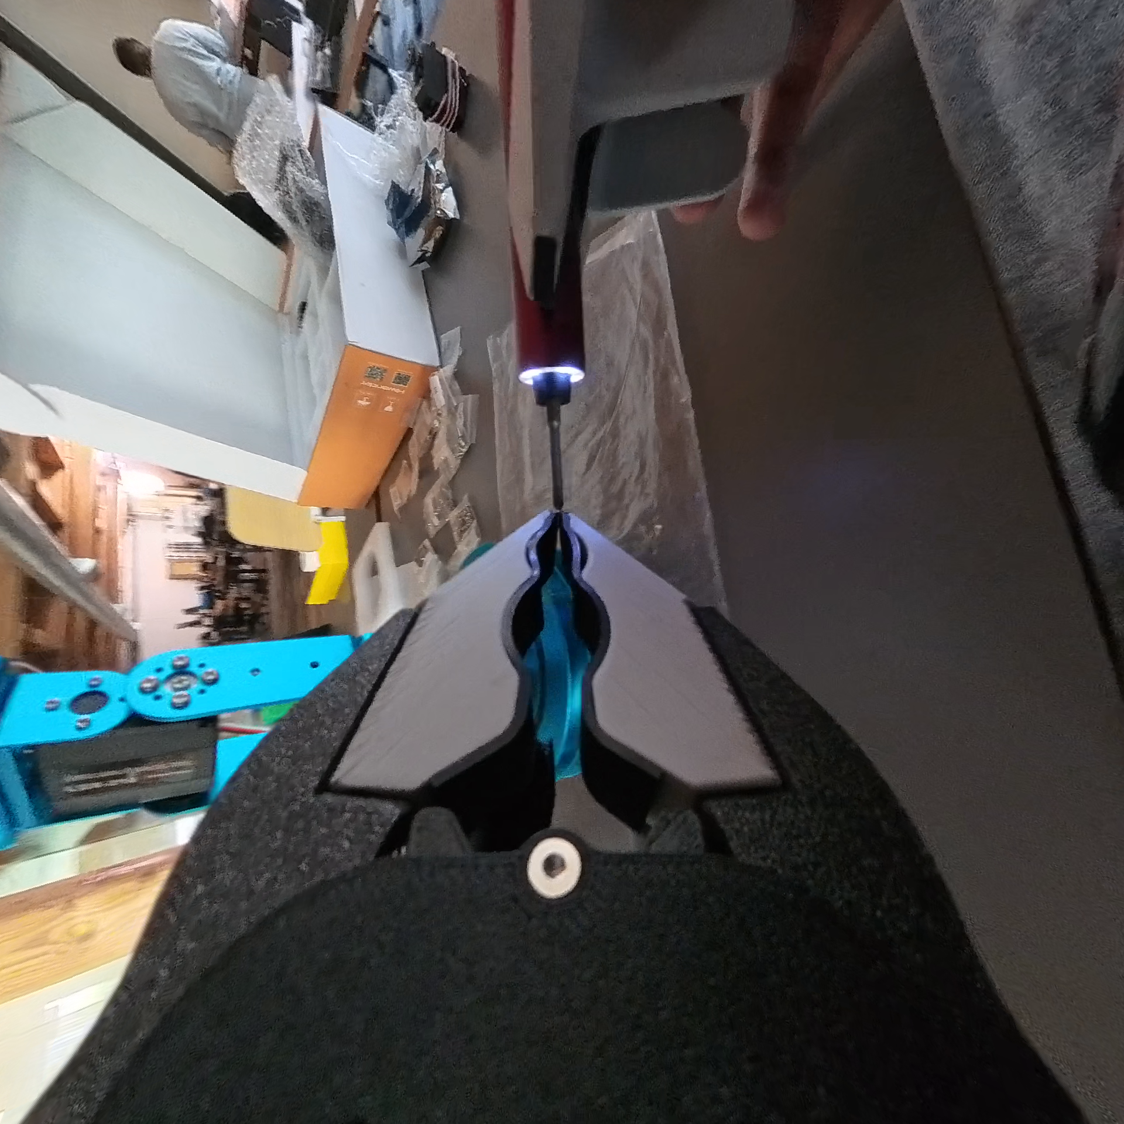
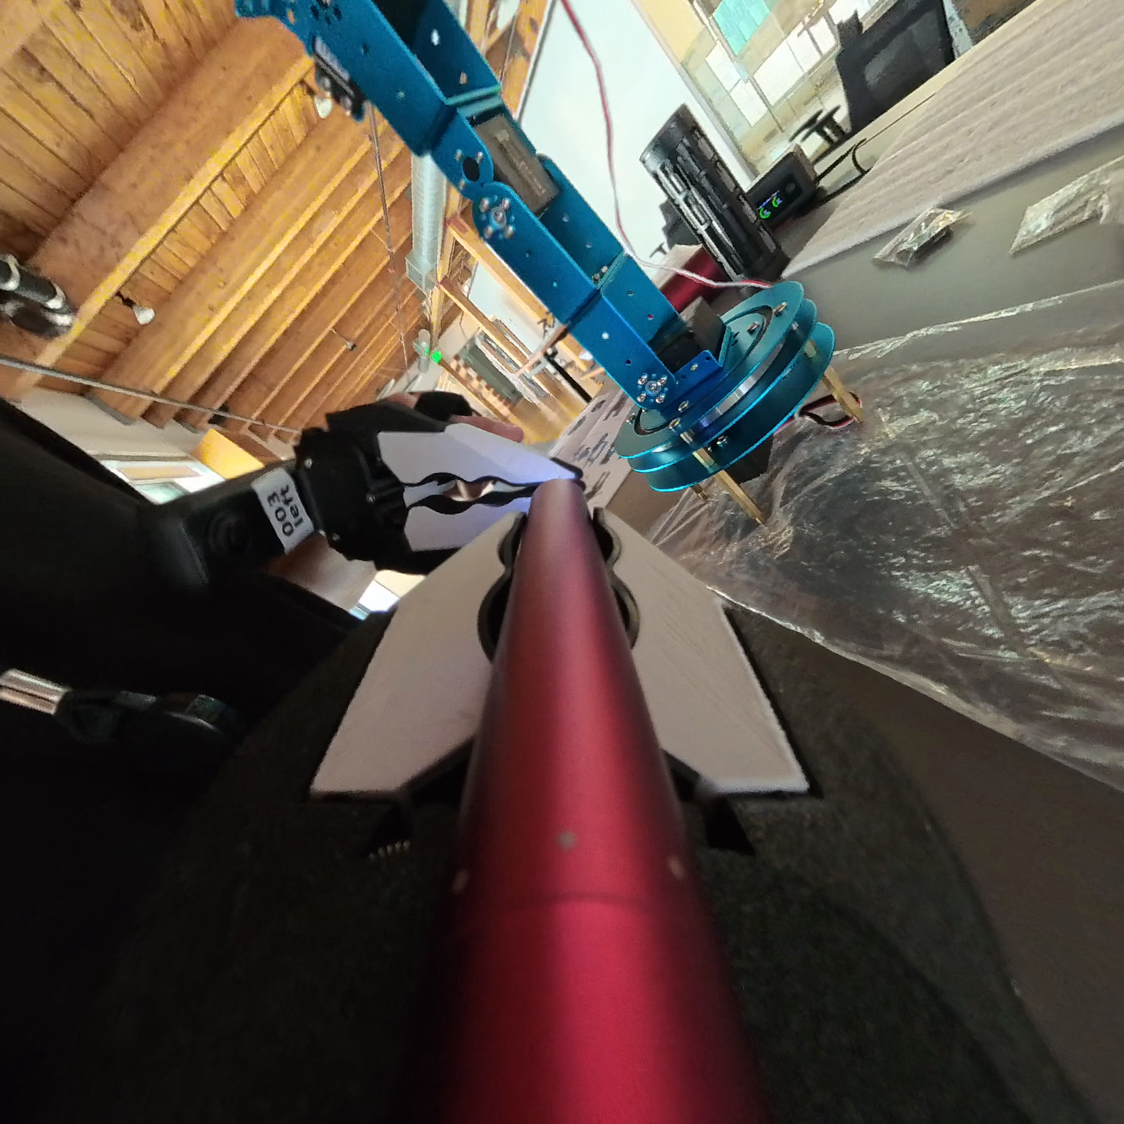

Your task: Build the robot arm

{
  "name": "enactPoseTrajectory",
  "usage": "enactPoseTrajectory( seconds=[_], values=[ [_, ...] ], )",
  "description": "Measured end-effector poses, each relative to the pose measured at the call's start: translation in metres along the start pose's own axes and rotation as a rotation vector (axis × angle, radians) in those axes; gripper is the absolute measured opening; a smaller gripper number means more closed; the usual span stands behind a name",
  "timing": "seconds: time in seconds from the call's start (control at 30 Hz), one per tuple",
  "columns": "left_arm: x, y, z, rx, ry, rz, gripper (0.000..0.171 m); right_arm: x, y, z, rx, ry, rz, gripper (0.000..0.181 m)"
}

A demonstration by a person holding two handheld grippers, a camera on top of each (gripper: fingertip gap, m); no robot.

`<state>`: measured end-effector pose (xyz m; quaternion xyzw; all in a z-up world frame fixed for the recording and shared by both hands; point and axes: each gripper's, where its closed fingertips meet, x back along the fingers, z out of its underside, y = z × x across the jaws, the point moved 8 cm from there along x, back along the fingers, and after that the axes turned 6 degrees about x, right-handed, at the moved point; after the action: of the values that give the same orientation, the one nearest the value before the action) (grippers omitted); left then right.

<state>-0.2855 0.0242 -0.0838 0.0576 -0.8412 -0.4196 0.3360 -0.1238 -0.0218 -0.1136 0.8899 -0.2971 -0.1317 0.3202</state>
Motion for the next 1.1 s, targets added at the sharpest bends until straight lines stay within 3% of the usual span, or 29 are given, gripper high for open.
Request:
enactPoseTrajectory(
  seconds=[0.27,0.63,0.87,1.1],
  values=[
    [-0.004,0.010,-0.005,-0.214,0.005,-0.210,0.000,-0.001,-0.003,-0.007,-0.173,-0.134,-0.017,0.022],
    [-0.005,0.030,-0.020,-0.541,-0.011,-0.427,0.001,0.007,0.002,-0.022,-0.218,-0.270,-0.089,0.022],
    [0.000,0.037,-0.028,-0.514,0.017,-0.447,0.011,0.014,0.003,-0.025,-0.221,-0.297,-0.125,0.023],
    [0.005,0.042,-0.013,-0.375,0.102,-0.437,0.015,0.018,0.001,-0.028,-0.198,-0.298,-0.119,0.024]
  ],
)
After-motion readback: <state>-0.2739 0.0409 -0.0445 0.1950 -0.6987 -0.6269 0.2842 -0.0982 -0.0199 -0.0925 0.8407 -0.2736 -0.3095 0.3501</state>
